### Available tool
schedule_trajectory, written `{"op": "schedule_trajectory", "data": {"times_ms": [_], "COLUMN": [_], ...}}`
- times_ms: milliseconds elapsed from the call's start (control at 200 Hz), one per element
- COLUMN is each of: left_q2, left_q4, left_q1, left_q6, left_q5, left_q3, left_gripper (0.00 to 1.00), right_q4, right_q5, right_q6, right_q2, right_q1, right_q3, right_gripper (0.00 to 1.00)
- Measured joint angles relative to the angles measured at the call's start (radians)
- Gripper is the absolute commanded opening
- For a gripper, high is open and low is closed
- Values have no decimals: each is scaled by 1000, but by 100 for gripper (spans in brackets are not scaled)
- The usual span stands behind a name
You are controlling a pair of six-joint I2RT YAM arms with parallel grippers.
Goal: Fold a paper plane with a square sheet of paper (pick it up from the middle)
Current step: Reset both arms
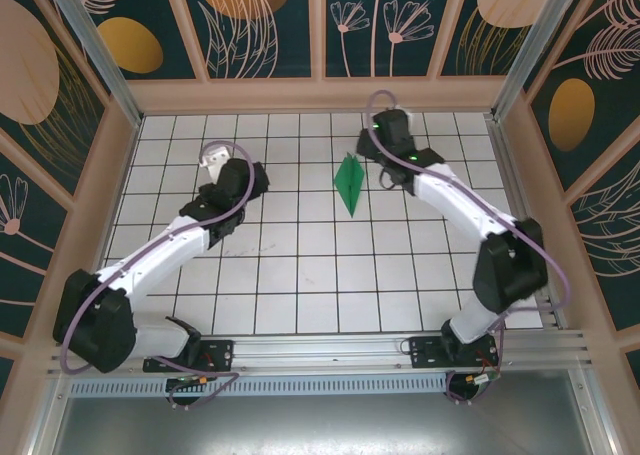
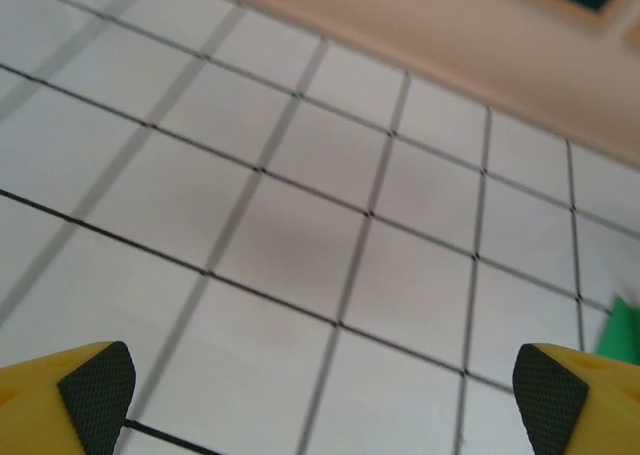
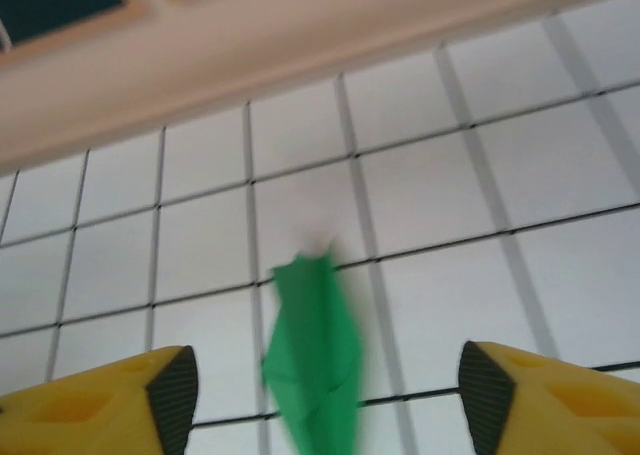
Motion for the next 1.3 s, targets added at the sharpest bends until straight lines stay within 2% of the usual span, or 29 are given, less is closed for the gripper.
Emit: {"op": "schedule_trajectory", "data": {"times_ms": [30,80,225,390,515,736,951,1146,1301], "left_q2": [-25,-67,-178,-227,-211,-91,6,130,198], "left_q4": [17,47,179,375,542,859,1111,1350,1423], "left_q1": [13,32,125,247,315,389,437,467,467], "left_q6": [23,55,149,237,315,451,542,566,581], "left_q5": [-32,-87,-209,-232,-192,-53,122,234,286], "left_q3": [-14,-48,-222,-451,-556,-644,-692,-718,-721], "left_gripper": [99,99,99,99,99,98,99,99,99], "right_q4": [21,51,164,330,490,796,1088,1250,1320], "right_q5": [23,56,158,210,204,160,21,-68,-119], "right_q6": [-4,-16,-36,-78,-124,-220,-320,-388,-417], "right_q2": [-40,-101,-222,-267,-269,-268,-228,-151,-95], "right_q1": [-27,-76,-228,-354,-411,-415,-415,-415,-417], "right_q3": [-41,-111,-331,-579,-739,-929,-1006,-1019,-1022], "right_gripper": [93,99,99,99,99,99,99,99,99]}}
